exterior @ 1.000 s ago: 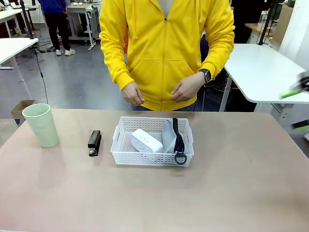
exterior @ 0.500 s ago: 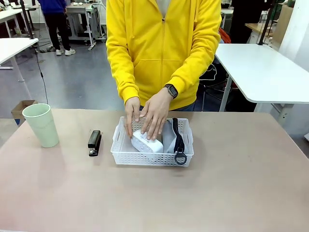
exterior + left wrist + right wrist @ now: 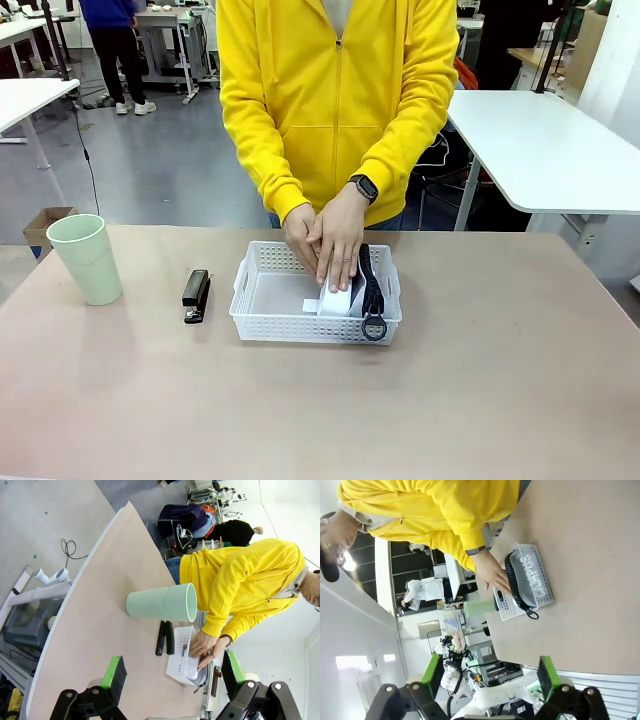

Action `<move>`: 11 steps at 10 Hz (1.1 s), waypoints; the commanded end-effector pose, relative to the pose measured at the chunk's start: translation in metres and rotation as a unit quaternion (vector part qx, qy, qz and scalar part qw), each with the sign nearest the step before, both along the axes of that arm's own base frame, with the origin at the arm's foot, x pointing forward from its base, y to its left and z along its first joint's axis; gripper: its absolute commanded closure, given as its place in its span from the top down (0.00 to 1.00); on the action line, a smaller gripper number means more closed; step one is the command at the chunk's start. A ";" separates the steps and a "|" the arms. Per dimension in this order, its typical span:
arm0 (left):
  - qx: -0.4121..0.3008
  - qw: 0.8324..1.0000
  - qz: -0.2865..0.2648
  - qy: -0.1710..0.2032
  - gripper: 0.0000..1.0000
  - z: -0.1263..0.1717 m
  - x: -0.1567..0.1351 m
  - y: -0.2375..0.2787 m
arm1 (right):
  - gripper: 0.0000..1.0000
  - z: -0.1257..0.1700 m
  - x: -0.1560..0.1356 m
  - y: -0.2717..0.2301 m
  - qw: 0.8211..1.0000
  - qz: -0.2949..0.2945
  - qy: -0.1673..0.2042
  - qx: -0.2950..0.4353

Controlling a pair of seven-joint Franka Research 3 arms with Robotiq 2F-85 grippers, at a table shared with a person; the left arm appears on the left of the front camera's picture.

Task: Efficiently arrange items inside the basket to fit them all.
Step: Pick up the Digital clock and place it inside the Organizing basket, then pick up the Stapler and place it inside the Organizing basket.

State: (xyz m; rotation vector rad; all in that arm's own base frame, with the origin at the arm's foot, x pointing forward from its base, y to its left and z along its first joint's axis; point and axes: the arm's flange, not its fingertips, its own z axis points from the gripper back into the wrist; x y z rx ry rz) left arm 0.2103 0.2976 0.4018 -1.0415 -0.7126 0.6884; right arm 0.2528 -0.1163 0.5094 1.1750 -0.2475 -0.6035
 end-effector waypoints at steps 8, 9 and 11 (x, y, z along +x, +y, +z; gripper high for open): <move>0.002 1.000 0.000 -0.015 1.00 0.000 0.001 0.000 | 1.00 0.003 -0.001 -0.002 1.000 -0.006 0.001 0.012; 0.002 1.000 0.000 -0.015 1.00 0.000 0.001 0.000 | 1.00 0.003 -0.001 -0.002 1.000 -0.006 0.001 0.012; 0.002 1.000 0.000 -0.015 1.00 0.000 0.001 0.000 | 1.00 0.003 -0.001 -0.002 1.000 -0.006 0.001 0.012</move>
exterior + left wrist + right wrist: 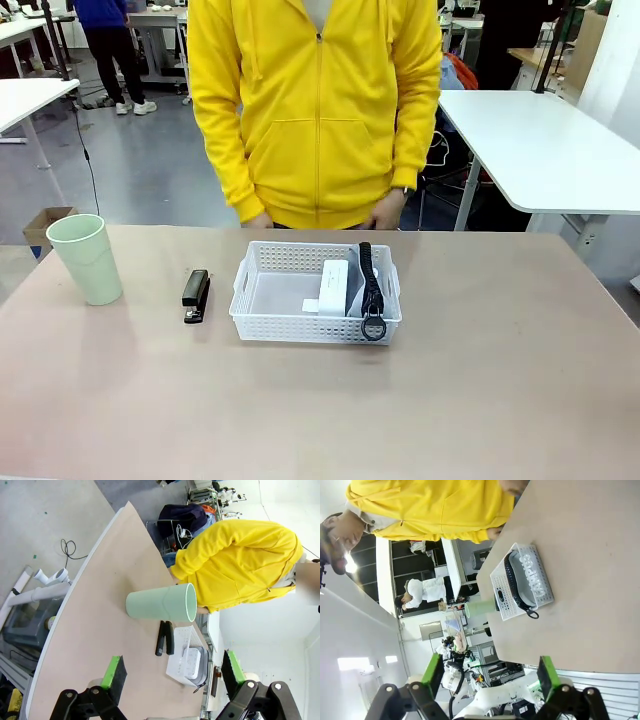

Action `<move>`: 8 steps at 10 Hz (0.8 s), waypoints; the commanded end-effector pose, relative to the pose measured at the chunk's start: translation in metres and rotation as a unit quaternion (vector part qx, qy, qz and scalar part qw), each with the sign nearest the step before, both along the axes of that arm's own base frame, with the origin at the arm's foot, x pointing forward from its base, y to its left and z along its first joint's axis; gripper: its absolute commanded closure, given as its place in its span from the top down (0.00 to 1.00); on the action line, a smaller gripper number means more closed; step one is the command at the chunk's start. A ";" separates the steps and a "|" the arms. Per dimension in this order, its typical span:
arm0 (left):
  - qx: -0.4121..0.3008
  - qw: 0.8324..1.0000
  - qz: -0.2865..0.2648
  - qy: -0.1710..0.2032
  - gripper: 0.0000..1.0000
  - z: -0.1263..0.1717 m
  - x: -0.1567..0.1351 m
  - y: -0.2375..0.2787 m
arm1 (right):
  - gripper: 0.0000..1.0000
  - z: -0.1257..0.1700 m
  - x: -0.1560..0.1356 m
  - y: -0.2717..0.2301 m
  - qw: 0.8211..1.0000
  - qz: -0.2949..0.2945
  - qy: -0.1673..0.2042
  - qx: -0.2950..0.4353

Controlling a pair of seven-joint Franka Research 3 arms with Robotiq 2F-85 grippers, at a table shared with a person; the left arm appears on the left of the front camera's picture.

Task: Efficiently arrange items inside the basket to fit them all.
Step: Pick up the Stapler and place it inside the Organizing basket.

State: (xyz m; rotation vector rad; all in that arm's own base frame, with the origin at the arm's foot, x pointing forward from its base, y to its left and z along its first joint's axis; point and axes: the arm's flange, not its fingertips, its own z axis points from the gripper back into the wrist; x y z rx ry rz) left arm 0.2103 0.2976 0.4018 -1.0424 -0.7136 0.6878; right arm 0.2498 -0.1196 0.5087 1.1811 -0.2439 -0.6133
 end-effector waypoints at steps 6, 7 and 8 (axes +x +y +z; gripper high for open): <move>0.195 0.946 -0.260 0.020 1.00 0.138 0.047 -0.086 | 1.00 0.004 0.002 0.001 1.000 -0.003 -0.002 0.007; 0.218 0.926 -0.307 0.038 1.00 0.158 0.072 -0.111 | 1.00 0.004 0.002 0.001 1.000 -0.003 -0.002 0.007; 0.243 0.897 -0.365 0.055 1.00 0.168 0.094 -0.142 | 1.00 0.004 0.002 0.001 1.000 -0.003 -0.002 0.007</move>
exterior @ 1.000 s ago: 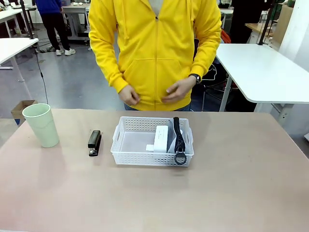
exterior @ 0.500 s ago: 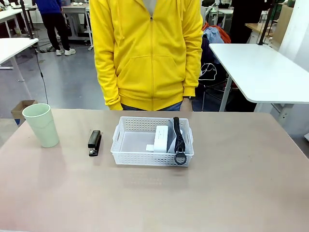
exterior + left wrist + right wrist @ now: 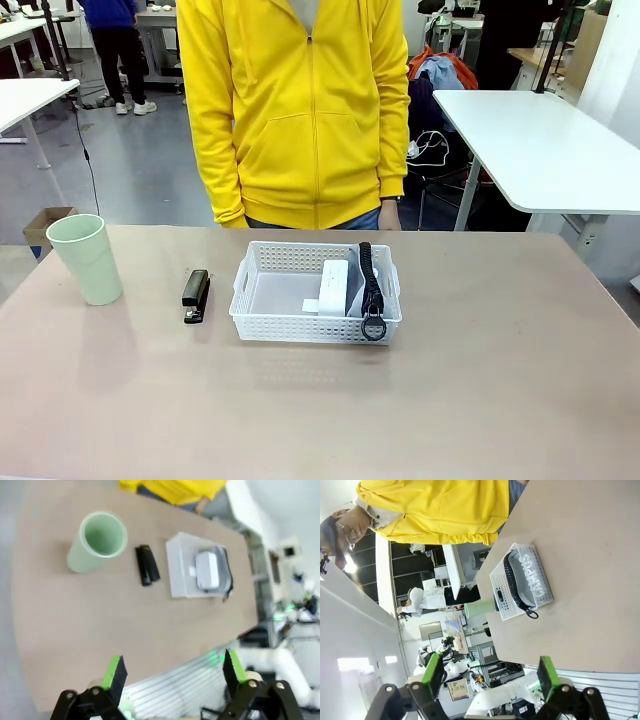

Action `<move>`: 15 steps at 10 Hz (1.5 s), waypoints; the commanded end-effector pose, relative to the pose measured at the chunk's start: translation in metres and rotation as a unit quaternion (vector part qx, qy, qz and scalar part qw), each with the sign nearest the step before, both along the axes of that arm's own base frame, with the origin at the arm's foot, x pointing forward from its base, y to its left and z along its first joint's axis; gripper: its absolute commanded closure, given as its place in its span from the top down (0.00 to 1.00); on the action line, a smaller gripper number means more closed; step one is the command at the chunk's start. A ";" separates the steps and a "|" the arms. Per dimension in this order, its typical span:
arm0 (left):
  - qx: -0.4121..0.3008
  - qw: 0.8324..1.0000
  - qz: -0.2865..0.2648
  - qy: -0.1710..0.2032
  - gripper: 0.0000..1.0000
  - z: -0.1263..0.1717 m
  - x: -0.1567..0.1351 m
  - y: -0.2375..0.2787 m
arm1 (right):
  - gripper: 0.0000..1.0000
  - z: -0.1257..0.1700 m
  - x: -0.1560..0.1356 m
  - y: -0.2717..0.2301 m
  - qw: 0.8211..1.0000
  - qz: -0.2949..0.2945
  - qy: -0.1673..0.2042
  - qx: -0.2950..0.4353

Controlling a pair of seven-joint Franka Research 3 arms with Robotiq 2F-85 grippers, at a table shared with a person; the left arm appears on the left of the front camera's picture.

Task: Efficiently arrange items inside the basket to fit them all.
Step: Pick up the Stapler and place it inside the Organizing basket.

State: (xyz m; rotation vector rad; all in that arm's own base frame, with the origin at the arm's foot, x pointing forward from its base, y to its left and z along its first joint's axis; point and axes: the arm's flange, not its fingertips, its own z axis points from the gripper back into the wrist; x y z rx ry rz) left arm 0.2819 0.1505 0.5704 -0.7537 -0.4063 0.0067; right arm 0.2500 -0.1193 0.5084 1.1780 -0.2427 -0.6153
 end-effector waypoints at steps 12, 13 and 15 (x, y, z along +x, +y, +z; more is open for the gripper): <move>0.228 0.946 -0.215 0.081 1.00 -0.009 0.087 -0.195 | 1.00 0.004 0.002 0.001 1.000 -0.002 -0.003 0.008; 0.276 0.932 -0.201 0.121 1.00 0.004 0.098 -0.233 | 1.00 0.004 0.002 0.001 1.000 -0.002 -0.003 0.008; 0.343 0.897 -0.203 0.188 1.00 -0.011 0.127 -0.290 | 1.00 0.004 0.002 0.001 1.000 -0.002 -0.003 0.008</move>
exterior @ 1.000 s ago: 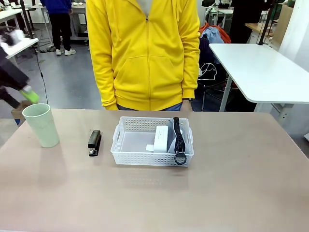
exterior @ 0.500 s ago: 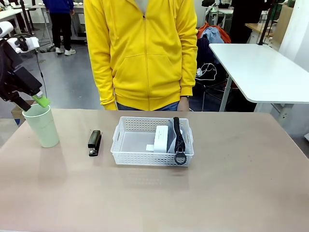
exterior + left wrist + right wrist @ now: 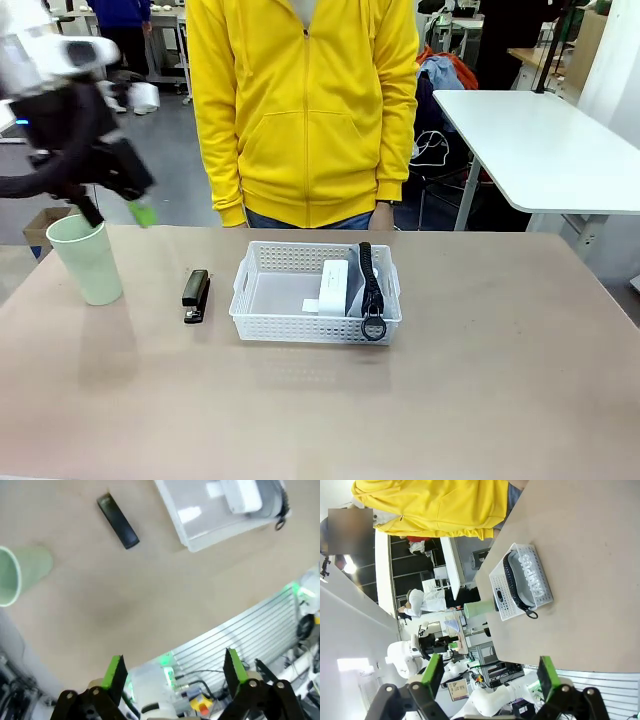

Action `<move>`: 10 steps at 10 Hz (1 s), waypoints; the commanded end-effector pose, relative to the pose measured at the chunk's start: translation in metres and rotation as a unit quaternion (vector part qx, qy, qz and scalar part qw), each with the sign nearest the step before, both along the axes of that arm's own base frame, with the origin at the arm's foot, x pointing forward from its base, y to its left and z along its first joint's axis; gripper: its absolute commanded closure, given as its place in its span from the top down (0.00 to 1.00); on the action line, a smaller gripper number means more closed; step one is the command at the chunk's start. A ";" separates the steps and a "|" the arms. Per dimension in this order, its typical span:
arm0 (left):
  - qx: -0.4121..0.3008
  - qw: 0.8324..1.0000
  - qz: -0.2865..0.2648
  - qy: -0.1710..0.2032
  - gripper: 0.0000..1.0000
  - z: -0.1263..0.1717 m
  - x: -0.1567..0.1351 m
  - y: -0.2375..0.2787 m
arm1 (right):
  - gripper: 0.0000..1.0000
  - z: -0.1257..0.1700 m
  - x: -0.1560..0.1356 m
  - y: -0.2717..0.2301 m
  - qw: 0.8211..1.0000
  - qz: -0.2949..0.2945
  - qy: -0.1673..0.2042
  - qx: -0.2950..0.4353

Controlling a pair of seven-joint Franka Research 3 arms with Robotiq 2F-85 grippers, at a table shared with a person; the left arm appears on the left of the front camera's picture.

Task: Efficiently arrange items inside the basket to fit them all.
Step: Pick up the Stapler and place it inside the Organizing basket.

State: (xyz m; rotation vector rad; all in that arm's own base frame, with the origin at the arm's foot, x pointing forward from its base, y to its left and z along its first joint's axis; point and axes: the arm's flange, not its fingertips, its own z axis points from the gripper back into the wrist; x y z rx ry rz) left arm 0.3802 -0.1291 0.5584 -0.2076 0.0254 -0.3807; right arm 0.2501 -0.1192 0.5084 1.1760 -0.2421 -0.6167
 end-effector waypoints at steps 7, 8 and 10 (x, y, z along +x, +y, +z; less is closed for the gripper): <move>0.075 0.988 0.130 -0.027 1.00 -0.129 0.032 -0.035 | 1.00 0.004 0.002 0.001 1.000 -0.002 -0.004 0.009; 0.069 0.988 0.136 -0.025 1.00 -0.133 0.032 -0.033 | 1.00 0.004 0.002 0.001 1.000 -0.002 -0.004 0.009; 0.063 0.988 0.142 -0.006 1.00 -0.122 0.038 -0.028 | 1.00 0.004 0.002 0.001 1.000 -0.002 -0.004 0.009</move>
